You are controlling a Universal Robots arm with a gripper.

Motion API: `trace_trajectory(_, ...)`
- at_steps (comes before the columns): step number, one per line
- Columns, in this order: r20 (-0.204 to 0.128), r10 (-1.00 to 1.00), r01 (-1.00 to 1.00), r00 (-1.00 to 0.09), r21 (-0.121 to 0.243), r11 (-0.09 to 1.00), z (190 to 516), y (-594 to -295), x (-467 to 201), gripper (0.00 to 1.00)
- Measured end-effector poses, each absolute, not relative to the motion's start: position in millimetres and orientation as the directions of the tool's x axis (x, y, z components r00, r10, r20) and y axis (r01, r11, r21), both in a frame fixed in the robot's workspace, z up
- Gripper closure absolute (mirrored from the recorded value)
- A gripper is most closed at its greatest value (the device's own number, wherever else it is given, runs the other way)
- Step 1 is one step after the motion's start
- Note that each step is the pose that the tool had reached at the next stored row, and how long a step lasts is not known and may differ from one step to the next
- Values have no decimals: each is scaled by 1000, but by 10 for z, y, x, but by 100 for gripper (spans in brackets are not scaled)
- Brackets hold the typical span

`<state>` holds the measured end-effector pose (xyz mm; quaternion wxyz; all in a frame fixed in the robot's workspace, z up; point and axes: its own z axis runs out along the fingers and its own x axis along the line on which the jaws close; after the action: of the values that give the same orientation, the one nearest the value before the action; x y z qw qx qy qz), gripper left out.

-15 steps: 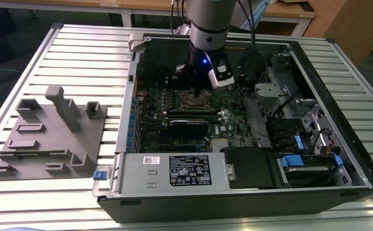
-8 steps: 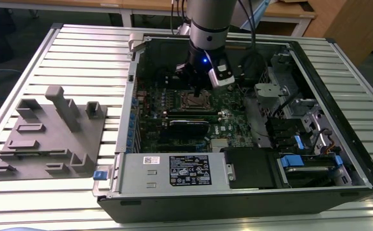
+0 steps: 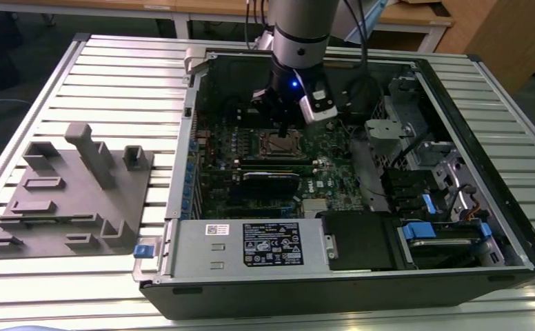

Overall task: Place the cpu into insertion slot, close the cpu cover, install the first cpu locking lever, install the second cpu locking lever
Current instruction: 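Install the second cpu locking lever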

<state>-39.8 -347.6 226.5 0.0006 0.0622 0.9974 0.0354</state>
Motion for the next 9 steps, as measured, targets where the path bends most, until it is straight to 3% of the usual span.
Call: trace_trajectory(9, 3, 124, 124, -992, 71, 990, 2308, -3481, -398, 89)
